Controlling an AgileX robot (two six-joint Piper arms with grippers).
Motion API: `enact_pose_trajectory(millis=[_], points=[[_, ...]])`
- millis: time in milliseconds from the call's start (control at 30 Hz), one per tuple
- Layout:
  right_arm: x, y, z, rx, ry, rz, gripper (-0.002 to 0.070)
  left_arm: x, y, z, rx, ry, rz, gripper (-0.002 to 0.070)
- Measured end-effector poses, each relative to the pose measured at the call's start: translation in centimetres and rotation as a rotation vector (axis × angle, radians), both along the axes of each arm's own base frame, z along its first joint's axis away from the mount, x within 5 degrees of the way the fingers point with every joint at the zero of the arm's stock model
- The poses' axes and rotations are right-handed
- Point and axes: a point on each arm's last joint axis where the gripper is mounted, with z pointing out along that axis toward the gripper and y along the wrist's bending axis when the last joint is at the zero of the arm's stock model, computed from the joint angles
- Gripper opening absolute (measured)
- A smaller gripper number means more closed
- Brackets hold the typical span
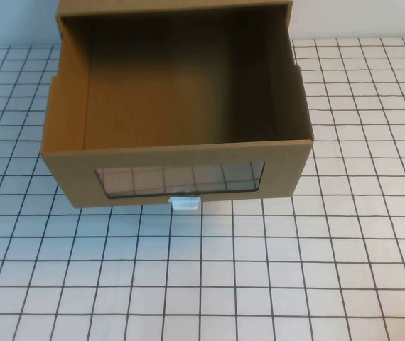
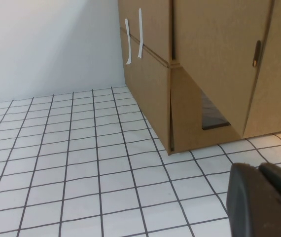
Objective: Open the shoe box
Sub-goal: 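Pull the top drawer of the cardboard box fully open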
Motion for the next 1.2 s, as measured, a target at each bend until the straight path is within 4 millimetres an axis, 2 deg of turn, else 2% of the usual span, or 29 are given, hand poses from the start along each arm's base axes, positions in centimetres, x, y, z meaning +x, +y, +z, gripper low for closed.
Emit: enact_pose_trajectory(millis=[733, 900, 1067, 1200], points=[[-0.1, 0.0, -0.2, 0.002, 0.022, 0.004, -0.0013, 0.0, 0.0, 0.0, -0.002, 0.0, 0.0, -0.0002], [-0.1, 0.0, -0.2, 0.002, 0.022, 0.004, -0.0013, 0.1, 0.5, 0.6, -0.014, -0.06, 0.053, -0.0002], [-0.1, 0.0, -0.2, 0.002, 0.022, 0.004, -0.0013, -0.1, 0.2, 0.0, 0.143, -0.032, 0.014, -0.0002], [-0.1, 0.0, -0.2, 0.004, 0.022, 0.004, -0.0013, -0.5, 0.5, -0.8, 0.136, 0.048, 0.057, -0.0002]])
